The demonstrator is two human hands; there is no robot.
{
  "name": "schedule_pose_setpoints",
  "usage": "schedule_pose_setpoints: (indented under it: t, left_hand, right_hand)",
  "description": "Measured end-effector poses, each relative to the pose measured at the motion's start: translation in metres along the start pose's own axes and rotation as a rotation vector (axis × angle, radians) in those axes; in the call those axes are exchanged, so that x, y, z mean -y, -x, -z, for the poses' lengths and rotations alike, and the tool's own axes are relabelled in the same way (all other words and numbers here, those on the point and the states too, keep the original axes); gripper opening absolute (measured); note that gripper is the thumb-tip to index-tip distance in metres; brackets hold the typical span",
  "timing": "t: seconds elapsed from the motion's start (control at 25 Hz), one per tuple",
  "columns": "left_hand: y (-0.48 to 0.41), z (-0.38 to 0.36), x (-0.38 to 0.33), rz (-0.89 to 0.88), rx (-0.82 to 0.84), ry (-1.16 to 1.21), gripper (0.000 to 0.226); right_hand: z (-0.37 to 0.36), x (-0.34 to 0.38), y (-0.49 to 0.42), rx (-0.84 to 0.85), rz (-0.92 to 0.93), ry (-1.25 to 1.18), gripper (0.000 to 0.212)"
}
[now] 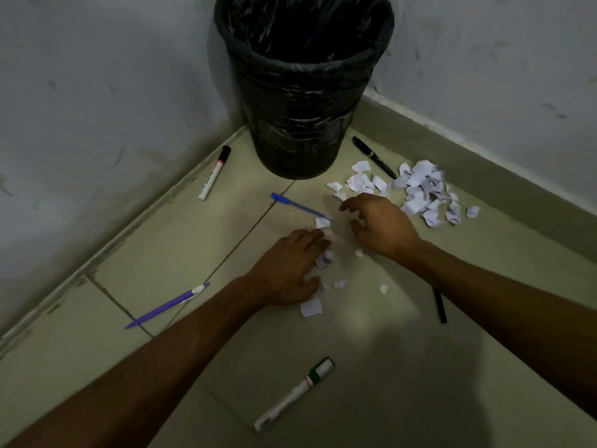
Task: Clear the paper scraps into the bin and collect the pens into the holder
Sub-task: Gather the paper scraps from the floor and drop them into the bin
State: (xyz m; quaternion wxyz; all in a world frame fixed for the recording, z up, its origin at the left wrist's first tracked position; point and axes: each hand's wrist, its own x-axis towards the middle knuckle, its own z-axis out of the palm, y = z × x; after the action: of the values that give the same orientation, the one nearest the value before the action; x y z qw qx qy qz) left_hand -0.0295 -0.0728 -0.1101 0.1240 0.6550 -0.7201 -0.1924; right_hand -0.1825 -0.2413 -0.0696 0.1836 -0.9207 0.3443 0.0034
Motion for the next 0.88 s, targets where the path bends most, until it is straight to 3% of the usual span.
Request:
schedule_pose_setpoints:
  t: [0.12,0.24,0.32,0.48,0.56,0.72,0.88]
  left_hand:
    - [0.006,-0.005,-0.008,-0.019,-0.007,0.079,0.063]
    - [-0.005,-0.009,-0.007,0.043,-0.085,-0.015,0.069]
    - [-0.016,-0.009,-0.004,0.039,-0.047,-0.098,0.072]
    - [0.000,-0.014,-0.012,-0.052,-0.015,-0.107,0.061]
    - [0.019,-0.017,-0.017,-0.081,-0.038,-0.047,0.058]
    - [0.033,-0.007,-0.019,-0.020,-0.168,0.085,0.053]
    - [0.006,0.021,-0.012,0.018,-0.278,0.078,0.045]
  right_hand:
    - [-0.002,-0.019,0.034,0.059,-0.094,-0.050,0.047]
    - [-0.024,-0.004,0.062,0.152,0.082,-0.092,0.039]
    - [-0.029,0.003,0.066,0.152,0.128,-0.135,0.037]
    - [-0.003,-0.023,0.043,-0.119,-0.060,-0.130,0.032]
    - [0.010,-0.047,0.014,-0.171,-0.099,-0.036,0.039]
    - [0.014,-0.067,-0.027,-0.010,-0.206,0.161,0.056]
    - [-0.001,-0.034,0.008,0.070,-0.052,0.040,0.047]
